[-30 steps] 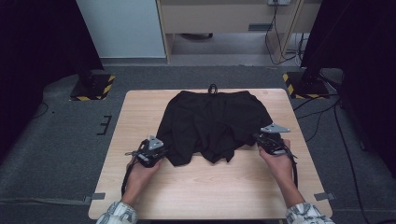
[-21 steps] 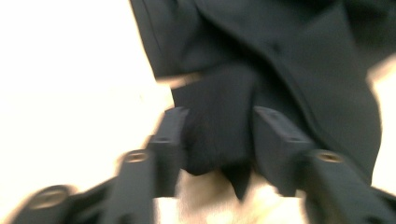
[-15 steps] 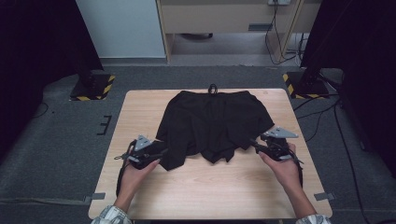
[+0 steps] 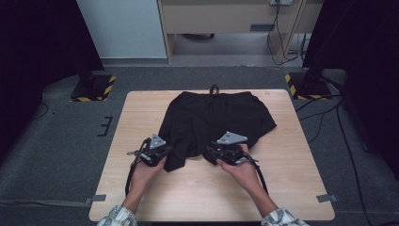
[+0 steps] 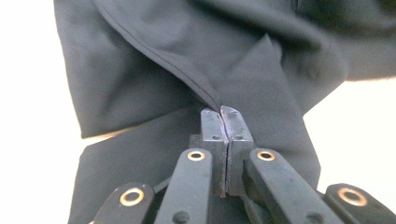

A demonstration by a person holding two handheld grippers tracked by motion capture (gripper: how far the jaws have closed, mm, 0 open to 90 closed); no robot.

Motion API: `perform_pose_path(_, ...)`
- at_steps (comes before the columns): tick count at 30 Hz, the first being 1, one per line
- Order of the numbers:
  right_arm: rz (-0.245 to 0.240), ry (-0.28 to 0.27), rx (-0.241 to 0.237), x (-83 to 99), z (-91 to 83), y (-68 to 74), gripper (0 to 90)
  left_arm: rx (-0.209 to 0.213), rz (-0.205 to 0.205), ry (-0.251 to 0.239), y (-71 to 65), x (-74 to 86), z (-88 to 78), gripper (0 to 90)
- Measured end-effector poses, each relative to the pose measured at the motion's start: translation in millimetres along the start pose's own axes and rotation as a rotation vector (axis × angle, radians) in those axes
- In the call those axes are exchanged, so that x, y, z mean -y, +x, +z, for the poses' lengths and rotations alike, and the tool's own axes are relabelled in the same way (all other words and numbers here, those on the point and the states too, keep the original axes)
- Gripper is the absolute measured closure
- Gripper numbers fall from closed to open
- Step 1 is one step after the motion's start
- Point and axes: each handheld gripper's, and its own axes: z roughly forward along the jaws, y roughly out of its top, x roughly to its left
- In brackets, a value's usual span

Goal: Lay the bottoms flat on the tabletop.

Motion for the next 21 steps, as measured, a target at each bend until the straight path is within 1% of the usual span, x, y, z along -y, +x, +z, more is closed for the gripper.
perform_pose_path(1, 0.0, 0.0, 0.0, 0.0, 0.0, 0.0, 69.5, 0.0, 0.0, 0.0, 0.0, 0.0, 0.0, 88.5)
perform_pose_path(2, -0.008, 0.007, -0.011, -0.9, 7.5, 5.1, 70.3, -0.014, -0.013, -0.018, 4.6, -0.5, -6.0, 88.5)
perform_pose_path(3, -0.01, 0.013, -0.026, -1.6, 16.5, 10.8, 70.6, -0.018, -0.028, -0.03, 8.0, -0.7, -8.9, 88.5)
perform_pose_path(4, -0.012, 0.022, -0.042, -2.2, 28.9, 17.0, 70.4, -0.028, -0.064, -0.051, 17.7, -0.9, -14.1, 88.3)
perform_pose_path(5, -0.012, 0.022, -0.042, -2.2, 28.9, 17.0, 70.4, -0.028, -0.064, -0.051, 17.7, -0.9, -14.1, 88.1)
perform_pose_path(6, -0.011, 0.032, -0.05, -2.6, 36.0, 20.2, 69.6, -0.036, -0.092, -0.063, 23.0, -0.5, -15.7, 88.1)
perform_pose_path(7, -0.013, 0.05, -0.059, -4.1, 49.0, 26.3, 66.0, -0.044, -0.104, -0.068, 28.6, -0.1, -14.8, 87.2)
perform_pose_path(8, -0.013, 0.05, -0.059, -4.1, 49.0, 26.3, 66.0, -0.044, -0.104, -0.068, 28.6, -0.1, -14.8, 86.7)
perform_pose_path(9, -0.008, 0.054, -0.062, -5.5, 53.9, 28.9, 64.8, -0.047, -0.104, -0.067, 31.3, 0.1, -13.2, 86.7)
perform_pose_path(10, -0.008, 0.048, -0.076, -9.2, 61.1, 34.7, 59.9, -0.061, -0.088, -0.053, 34.2, -0.2, -8.5, 86.1)
perform_pose_path(11, -0.014, 0.054, -0.078, -10.2, 64.4, 36.9, 58.4, -0.061, -0.088, -0.053, 34.2, -0.2, -8.5, 86.1)
perform_pose_path(12, -0.014, 0.054, -0.078, -10.2, 64.4, 36.9, 58.4, -0.063, -0.09, -0.048, 36.3, -0.1, -5.1, 86.1)
perform_pose_path(13, -0.024, 0.07, -0.08, -11.0, 69.9, 40.5, 56.1, -0.063, -0.092, -0.044, 37.8, 0.0, -3.5, 86.1)
perform_pose_path(14, -0.031, 0.096, -0.085, -11.1, 80.2, 44.2, 51.6, -0.067, -0.097, -0.042, 40.3, 1.1, -2.0, 86.1)
perform_pose_path(15, -0.038, 0.113, -0.075, -10.7, 85.0, 45.5, 51.0, -0.065, -0.1, -0.041, 41.1, 1.8, -2.0, 86.2)
perform_pose_path(17, -0.039, 0.119, -0.073, -10.1, 88.3, 46.1, 50.5, -0.063, -0.107, -0.039, 42.6, 3.2, -3.1, 86.2)
perform_pose_path(18, -0.03, 0.131, -0.082, -8.7, 94.0, 47.0, 50.2, -0.061, -0.113, -0.042, 43.8, 3.9, -4.0, 86.3)
perform_pose_path(19, -0.044, 0.158, -0.073, -6.1, 98.6, 48.8, 52.5, -0.059, -0.12, -0.045, 46.1, 4.7, -6.3, 86.7)
perform_pose_path(20, -0.062, 0.144, -0.063, -4.5, 99.2, 50.1, 54.8, -0.056, -0.127, -0.048, 47.1, 5.1, -7.1, 86.7)
perform_pose_path(21, -0.062, 0.144, -0.063, -4.5, 99.2, 50.1, 54.8, -0.056, -0.127, -0.048, 47.1, 5.1, -7.1, 86.7)
